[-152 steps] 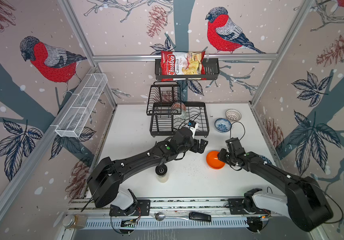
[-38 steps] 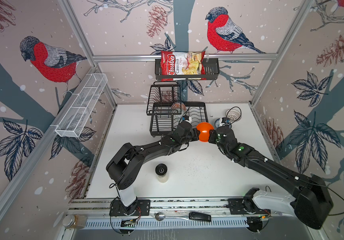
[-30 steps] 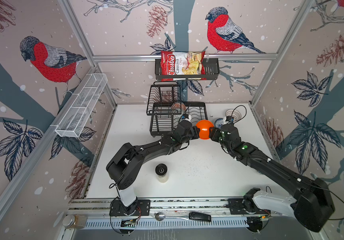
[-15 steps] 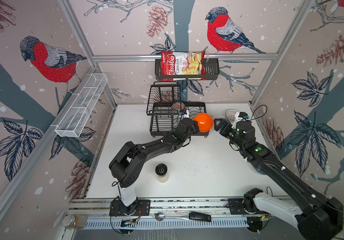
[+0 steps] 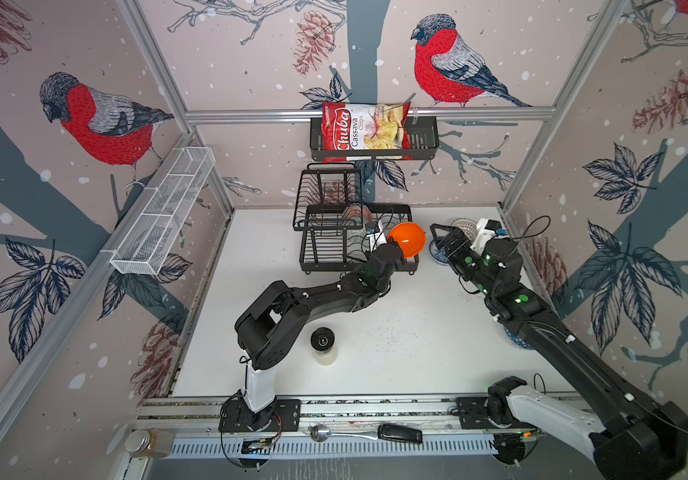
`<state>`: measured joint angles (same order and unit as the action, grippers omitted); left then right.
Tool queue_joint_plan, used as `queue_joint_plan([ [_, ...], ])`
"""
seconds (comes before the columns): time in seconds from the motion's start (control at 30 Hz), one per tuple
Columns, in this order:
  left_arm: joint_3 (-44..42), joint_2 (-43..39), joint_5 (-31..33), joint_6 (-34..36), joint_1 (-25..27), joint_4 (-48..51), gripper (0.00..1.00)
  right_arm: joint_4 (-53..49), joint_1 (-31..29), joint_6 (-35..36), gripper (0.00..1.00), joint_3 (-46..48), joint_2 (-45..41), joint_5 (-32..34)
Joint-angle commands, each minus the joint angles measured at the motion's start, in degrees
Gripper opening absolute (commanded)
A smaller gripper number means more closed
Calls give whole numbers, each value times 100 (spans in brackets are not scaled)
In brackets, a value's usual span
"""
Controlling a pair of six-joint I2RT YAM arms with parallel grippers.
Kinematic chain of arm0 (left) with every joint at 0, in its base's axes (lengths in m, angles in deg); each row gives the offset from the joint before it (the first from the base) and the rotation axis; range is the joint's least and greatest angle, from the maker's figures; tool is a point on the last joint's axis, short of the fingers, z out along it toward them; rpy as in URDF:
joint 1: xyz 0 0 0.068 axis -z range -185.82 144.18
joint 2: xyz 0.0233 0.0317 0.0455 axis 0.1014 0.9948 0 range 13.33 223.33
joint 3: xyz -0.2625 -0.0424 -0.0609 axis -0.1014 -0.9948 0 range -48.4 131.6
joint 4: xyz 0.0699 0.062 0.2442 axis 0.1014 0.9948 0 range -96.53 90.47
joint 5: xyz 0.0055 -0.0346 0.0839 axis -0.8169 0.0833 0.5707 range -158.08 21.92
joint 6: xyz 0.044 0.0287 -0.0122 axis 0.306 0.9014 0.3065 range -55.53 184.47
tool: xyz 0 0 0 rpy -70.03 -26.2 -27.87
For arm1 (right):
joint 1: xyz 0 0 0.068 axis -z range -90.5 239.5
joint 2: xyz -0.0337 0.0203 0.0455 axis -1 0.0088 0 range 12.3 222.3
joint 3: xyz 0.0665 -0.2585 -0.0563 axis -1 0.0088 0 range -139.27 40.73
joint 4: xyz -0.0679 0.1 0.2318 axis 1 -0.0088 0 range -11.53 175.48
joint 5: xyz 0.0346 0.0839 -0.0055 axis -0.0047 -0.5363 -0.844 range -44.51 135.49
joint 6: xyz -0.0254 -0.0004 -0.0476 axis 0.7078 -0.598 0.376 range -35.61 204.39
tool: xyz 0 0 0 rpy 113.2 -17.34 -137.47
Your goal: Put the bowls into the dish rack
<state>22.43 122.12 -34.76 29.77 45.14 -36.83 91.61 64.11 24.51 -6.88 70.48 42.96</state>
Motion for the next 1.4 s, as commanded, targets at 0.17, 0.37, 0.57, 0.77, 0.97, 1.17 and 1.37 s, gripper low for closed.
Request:
queue_joint_plan([
  [0.17,59,376,1241,1585,196,-1972,0,1386,-1,-1390,98,95,271,-340],
  [0.37,-333,571,1462,2676,307,-3748,0,2112,8,-2021,92,47,747,-631],
  [0.57,-298,695,1575,3076,348,-4242,0,2649,-31,-2570,86,-77,1305,-978],
  [0.77,-331,841,1546,3598,388,-4783,0,3014,-18,-2871,74,-83,1676,-917],
  [0.97,-442,837,1498,3813,399,-5043,0,3635,-17,-3290,60,-116,2159,-1114],
  [1.17,-515,806,1255,4202,419,-5171,0,3675,5,-3238,43,-271,2349,-1053],
  [1.37,-671,671,1045,4440,418,-5102,0,3723,-43,-3073,19,-195,2371,-835],
])
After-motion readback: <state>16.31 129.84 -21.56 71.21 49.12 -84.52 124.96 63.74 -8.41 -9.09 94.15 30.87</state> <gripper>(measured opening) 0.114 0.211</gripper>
